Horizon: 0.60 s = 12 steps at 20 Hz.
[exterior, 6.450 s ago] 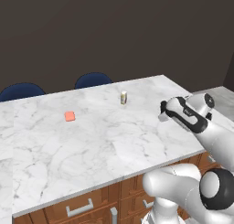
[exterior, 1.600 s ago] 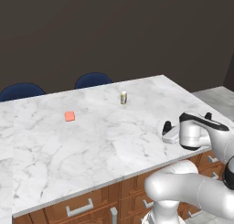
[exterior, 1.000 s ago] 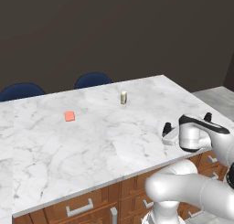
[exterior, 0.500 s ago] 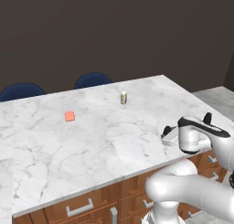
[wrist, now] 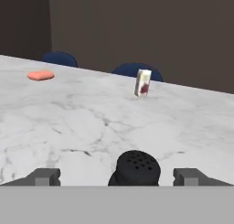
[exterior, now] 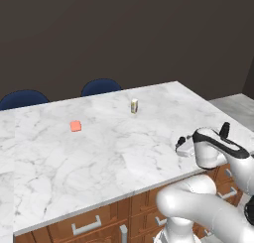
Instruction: Move the shaker and shaker from the cabinet to the dining counter.
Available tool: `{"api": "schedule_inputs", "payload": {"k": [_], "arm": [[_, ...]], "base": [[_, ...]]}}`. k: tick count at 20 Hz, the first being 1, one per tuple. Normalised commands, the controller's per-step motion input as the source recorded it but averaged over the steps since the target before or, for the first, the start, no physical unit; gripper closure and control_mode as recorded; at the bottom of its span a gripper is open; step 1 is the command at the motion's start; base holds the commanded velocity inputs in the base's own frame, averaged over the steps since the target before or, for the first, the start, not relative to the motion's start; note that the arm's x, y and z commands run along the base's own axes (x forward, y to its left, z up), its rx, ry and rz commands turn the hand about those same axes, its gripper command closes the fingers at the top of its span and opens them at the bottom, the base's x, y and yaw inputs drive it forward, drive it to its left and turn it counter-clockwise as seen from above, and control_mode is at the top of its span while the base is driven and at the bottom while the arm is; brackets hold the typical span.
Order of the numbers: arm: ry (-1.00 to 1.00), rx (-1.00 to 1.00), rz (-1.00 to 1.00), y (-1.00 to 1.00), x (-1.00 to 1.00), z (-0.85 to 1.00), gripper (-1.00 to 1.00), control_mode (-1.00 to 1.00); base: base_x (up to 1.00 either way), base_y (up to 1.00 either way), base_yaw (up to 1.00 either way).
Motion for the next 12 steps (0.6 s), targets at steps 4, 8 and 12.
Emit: {"api": "schedule_inputs", "payload": {"k": [4,8,12], "arm": [[0.11,0.0,-0.02,-0.04,-0.15,0.78,-1.0,-1.0],[0.18,0.0,-0.01,-0.02,-0.03,0.97,-1.0,-1.0],[0.24,0.0,0.0,0.0,-0.12,0.91,-1.0,-1.0]], "base": [[0.0,0.0,0.0],[0.0,0.0,0.0],[0.0,0.0,0.0]]}}
